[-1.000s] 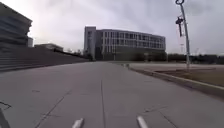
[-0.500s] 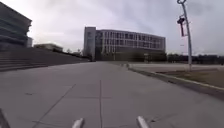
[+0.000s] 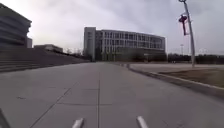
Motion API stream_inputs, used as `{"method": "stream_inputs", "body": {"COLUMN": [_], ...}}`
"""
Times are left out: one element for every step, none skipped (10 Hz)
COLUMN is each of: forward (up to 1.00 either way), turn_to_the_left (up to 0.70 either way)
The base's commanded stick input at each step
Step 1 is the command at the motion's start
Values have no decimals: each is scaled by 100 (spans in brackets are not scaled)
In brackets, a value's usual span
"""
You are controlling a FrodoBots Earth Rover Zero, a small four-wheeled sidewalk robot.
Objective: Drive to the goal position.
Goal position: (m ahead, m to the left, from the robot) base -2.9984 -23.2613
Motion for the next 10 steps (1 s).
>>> {"method": "stream_inputs", "body": {"forward": [70,70,70,70,70,70,70,70,70,70], "turn_to_the_left": [0,0,0,0,0,0,0,0,0,0]}}
